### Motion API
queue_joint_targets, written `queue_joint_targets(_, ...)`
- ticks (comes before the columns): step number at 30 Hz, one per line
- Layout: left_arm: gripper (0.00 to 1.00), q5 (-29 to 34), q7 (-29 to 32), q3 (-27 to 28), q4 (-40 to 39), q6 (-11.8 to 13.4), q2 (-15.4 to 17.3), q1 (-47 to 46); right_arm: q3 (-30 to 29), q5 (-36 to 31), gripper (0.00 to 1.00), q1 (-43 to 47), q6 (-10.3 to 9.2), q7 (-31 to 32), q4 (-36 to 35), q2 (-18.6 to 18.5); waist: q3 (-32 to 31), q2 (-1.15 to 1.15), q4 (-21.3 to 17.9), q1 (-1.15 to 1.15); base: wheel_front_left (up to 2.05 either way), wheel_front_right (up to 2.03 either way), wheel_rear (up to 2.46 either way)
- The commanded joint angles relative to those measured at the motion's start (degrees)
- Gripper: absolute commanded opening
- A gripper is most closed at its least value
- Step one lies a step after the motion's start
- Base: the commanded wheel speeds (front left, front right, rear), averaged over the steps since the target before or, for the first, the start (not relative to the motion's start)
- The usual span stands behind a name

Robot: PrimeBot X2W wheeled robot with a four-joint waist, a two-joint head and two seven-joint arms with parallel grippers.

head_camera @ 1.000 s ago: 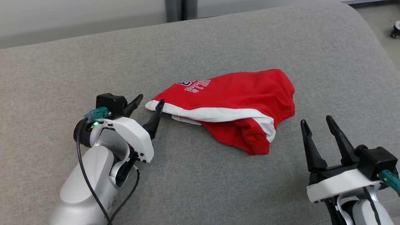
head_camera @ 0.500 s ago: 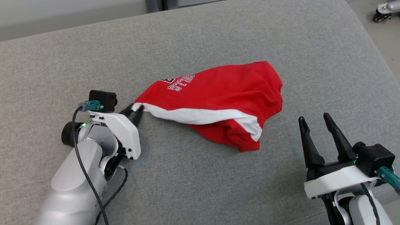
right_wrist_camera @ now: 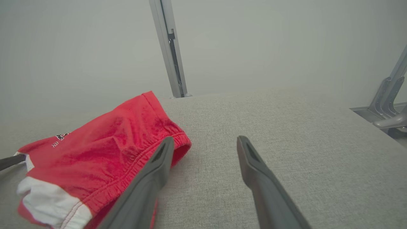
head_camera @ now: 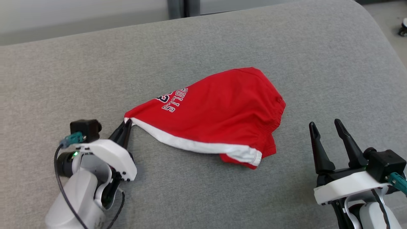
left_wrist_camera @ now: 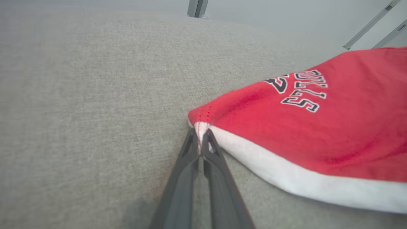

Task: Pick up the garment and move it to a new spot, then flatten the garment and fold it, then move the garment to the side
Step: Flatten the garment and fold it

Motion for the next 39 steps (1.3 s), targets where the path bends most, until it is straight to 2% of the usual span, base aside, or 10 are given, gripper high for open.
queue_joint_targets(1, 0.0, -0.34, -0.68, 0.64, -1.6, 0.89, 0.68, 1.64, -0.27, -0.38, 1.0, 0.44, -0.01, 0.31, -0.48, -0.23, -0.34, 0.0, 1.09, 0.0, 0.0, 0.0, 0.0)
queue_joint_targets(12, 0.0, -2.74, -0.98, 3.07, -18.06, 7.52, 1.48, 16.71, -1.94, -1.77, 1.0, 0.43, -0.01, 2.0, -1.29, -0.24, -1.46, 0.0, 4.99, 0.0, 0.0, 0.0, 0.0)
queue_joint_targets(17, 0.0, -3.3, -0.27, 2.89, -22.92, 9.25, 1.12, 20.76, -2.74, -2.24, 1.0, 0.21, -0.01, 2.49, -1.65, -0.29, -1.93, 0.0, 6.06, 0.0, 0.0, 0.0, 0.0)
queue_joint_targets(18, 0.36, -3.15, -0.11, 2.67, -24.72, 9.83, 1.15, 21.92, -3.32, -2.32, 1.0, 0.38, -0.01, 2.6, -1.85, -0.38, -2.27, 0.0, 6.59, 0.0, 0.0, 0.0, 0.0)
queue_joint_targets(19, 1.0, -2.66, -0.38, 2.52, -25.47, 9.97, 1.35, 22.12, -3.59, -2.43, 1.0, 0.51, -0.01, 2.75, -1.9, -0.4, -2.47, 0.0, 6.84, 0.0, 0.0, 0.0, 0.0)
queue_joint_targets(22, 1.0, -2.02, -1.35, 2.51, -26.69, 10.2, 1.56, 22.37, -3.85, -2.57, 1.0, 0.69, -0.01, 2.92, -2.01, -0.5, -2.93, 0.0, 7.2, 0.0, 0.0, 0.0, 0.0)
queue_joint_targets(27, 1.0, 0.74, -8.19, 3.17, -29.32, 9.96, 2.18, 21.32, -4.01, -3.0, 1.0, 1.19, -0.01, 3.31, -2.31, -0.73, -4.89, 0.0, 7.7, 0.0, 0.0, 0.0, 0.0)
queue_joint_targets(32, 1.0, 4.5, -12.98, 4.79, -31.42, 11.27, 3.26, 20.87, -4.53, -3.68, 1.0, 2.52, -0.01, 3.73, -3.2, -0.79, -6.98, 0.0, 8.25, 0.0, 0.0, 0.0, 0.0)
queue_joint_targets(39, 1.0, 8.5, -14.2, 7.22, -34.2, 12.31, 6.03, 23.64, -4.8, -4.43, 1.0, 4.6, -0.01, 4.61, -4.62, -0.79, -9.14, 0.0, 9.16, 0.0, 0.0, 0.0, 0.0)
